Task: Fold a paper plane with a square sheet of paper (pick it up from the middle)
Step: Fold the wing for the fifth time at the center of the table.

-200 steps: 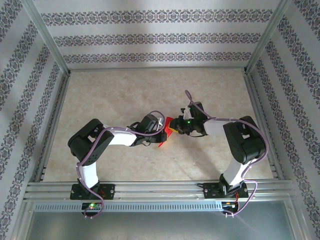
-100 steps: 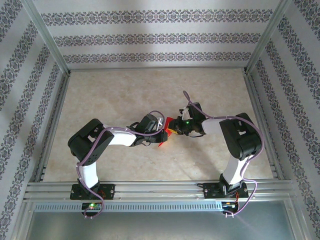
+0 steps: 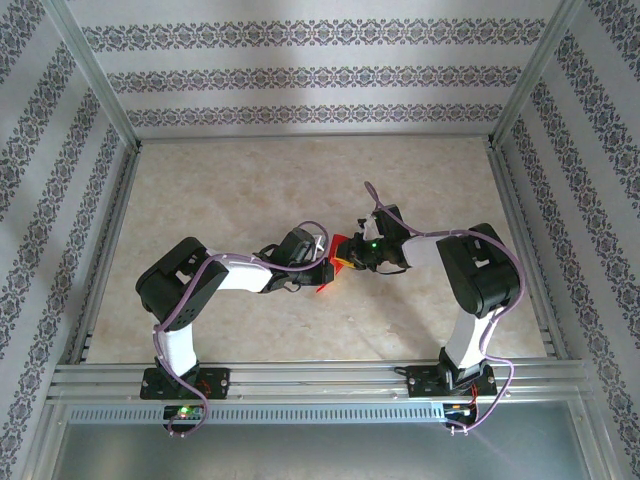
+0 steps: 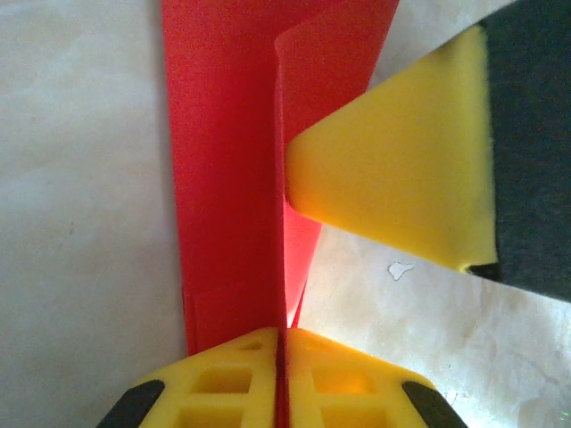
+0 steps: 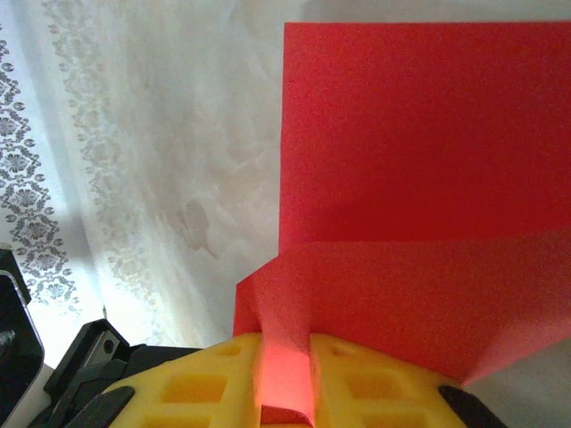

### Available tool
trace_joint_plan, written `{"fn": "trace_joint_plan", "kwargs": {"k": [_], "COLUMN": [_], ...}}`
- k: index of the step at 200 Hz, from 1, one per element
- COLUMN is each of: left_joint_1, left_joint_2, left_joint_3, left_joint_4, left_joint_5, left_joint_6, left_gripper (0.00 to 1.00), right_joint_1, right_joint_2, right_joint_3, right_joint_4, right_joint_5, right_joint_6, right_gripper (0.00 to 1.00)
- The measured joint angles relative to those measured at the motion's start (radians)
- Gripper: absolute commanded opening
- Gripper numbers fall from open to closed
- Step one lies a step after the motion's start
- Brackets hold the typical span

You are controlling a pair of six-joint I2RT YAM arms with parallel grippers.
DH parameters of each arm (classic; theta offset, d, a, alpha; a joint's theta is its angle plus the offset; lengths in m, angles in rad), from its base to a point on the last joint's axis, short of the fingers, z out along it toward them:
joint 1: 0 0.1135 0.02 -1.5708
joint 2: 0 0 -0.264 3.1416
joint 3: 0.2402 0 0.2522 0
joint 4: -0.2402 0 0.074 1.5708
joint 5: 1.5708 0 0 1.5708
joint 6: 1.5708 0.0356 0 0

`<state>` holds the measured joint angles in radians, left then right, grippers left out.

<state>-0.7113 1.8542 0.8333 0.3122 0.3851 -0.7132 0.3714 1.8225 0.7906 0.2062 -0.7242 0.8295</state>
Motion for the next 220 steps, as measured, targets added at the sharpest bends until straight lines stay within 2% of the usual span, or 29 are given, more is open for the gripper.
{"fn": "trace_joint_plan", "kwargs": {"k": [220], "left_joint_1": [0.0], "left_joint_2": [0.001], "left_joint_3": [-0.005], "left_joint_4": [0.008], "left_joint_5": [-0.002], "left_joint_6": [-0.007], "left_gripper": [0.07], "right_joint_1": [0.031], "right_joint_2": [-0.029], "right_joint_3": [-0.026], "right_joint_4": [-0.004], "right_joint_5": [-0.019], "right_joint_6": [0.005], "right_gripper": [0.2]}}
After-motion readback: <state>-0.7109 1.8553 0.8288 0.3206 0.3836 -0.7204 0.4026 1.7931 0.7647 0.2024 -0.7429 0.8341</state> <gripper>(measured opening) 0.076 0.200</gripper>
